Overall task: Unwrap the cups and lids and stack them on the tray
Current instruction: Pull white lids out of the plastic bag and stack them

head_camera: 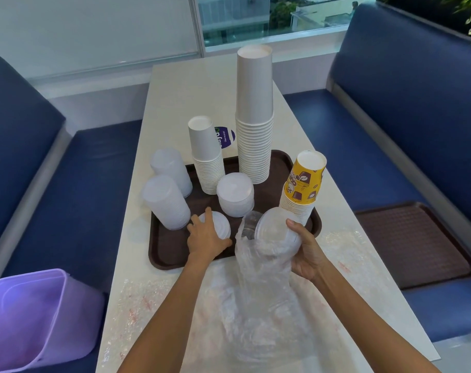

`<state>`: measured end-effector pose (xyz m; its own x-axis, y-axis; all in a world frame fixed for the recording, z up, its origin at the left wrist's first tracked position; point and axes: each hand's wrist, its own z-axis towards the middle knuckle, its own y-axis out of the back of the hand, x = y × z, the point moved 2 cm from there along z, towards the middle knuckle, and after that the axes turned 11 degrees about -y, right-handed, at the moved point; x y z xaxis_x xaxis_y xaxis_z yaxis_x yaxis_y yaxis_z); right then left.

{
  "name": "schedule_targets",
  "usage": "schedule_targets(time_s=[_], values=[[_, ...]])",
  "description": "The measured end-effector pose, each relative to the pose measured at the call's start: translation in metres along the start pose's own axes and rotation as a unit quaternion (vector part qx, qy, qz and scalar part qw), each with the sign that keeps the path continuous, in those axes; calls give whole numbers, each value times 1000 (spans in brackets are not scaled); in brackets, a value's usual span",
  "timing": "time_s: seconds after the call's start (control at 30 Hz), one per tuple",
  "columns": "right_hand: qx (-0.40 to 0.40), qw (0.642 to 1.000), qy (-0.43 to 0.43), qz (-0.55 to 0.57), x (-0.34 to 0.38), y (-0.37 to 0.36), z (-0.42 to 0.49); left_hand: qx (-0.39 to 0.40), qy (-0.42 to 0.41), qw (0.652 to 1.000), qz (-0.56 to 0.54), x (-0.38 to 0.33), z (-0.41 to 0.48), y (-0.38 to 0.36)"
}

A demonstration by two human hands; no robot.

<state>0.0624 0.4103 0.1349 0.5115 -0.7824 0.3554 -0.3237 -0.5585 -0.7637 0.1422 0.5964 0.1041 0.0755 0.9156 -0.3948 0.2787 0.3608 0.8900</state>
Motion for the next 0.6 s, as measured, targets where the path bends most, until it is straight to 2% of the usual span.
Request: schedule_targets(time_s=[0.27, 0.33, 0.37, 0.43, 0.5, 0.53, 0.6], values=[[12, 1000, -10, -9, -2, 1, -2, -5, -1, 999, -47, 0, -10, 11], [12, 1000, -15, -10, -3, -1, -1, -39, -15, 997, -62, -3, -17, 27], [10, 1000, -21, -13, -4, -2, 0, -87, -29, 993, -78, -6, -21, 38], [5, 999, -35, -23, -8, -3, 3, -217, -64, 961, -159, -14, -33, 59], [5, 998, -51, -44, -13, -6, 5, -287, -94, 912, -278, -25, -49, 75], [6, 997, -58, -53, -15, -8, 6, -277, -107, 894, -334, -31, -56, 80], [14, 995, -69, -68, -19, -12, 7, -208, -141, 884, -393, -43, -66, 80]])
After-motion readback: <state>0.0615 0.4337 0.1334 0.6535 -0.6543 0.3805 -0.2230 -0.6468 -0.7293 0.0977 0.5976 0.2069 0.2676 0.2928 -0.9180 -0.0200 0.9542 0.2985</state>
